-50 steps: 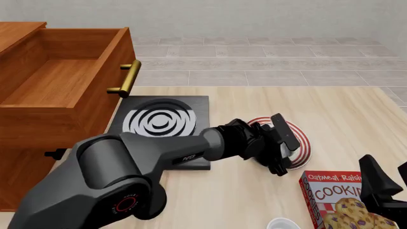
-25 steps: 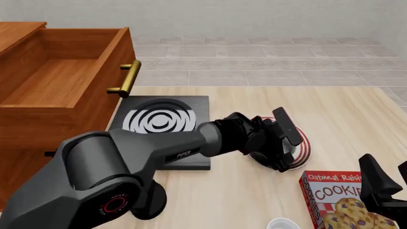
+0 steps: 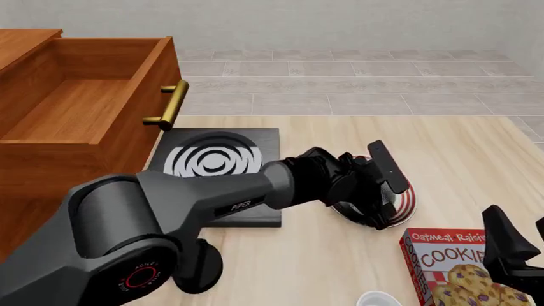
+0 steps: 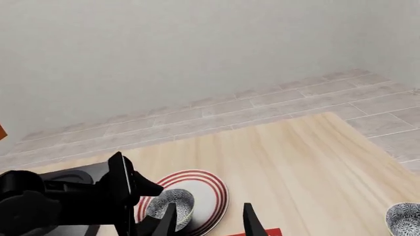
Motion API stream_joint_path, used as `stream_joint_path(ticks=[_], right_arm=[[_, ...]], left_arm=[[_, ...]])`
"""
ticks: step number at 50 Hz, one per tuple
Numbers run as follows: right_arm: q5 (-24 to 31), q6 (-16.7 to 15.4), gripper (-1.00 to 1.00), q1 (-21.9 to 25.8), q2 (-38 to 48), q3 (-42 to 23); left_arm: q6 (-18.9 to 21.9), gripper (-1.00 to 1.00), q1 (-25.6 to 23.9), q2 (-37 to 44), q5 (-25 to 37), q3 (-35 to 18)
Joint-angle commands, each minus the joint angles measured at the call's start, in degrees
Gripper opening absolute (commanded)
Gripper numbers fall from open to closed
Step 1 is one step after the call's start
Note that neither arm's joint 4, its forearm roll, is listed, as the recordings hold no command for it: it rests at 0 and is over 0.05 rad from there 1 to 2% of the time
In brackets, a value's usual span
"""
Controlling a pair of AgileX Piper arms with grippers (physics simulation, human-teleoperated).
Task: Pick the akita bowl in the top layer of the wooden cabinet and place it on the plate.
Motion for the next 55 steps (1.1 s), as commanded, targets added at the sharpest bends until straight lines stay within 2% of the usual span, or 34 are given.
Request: stream_joint_path(ticks=[1, 21, 39, 55], right_arm=[[0.6, -0.4, 1.0, -0.3, -0.8, 0.0], [1.5, -2.2, 1.0, 0.2, -2.1, -0.2], [3.2, -4.2, 1.0, 0.7, -4.2, -0.2], [4.5, -5.1, 1.0, 0.7, -5.8, -0.2]], left_arm=[[0.1, 1.0, -0.4, -1.4, 0.1, 0.9], [1.2, 1.0, -0.5, -5.6, 0.2, 3.2], [1.8, 1.0, -2.1, -13.0, 2.4, 6.2], [2.5, 1.0, -2.7, -16.3, 4.4, 6.1]])
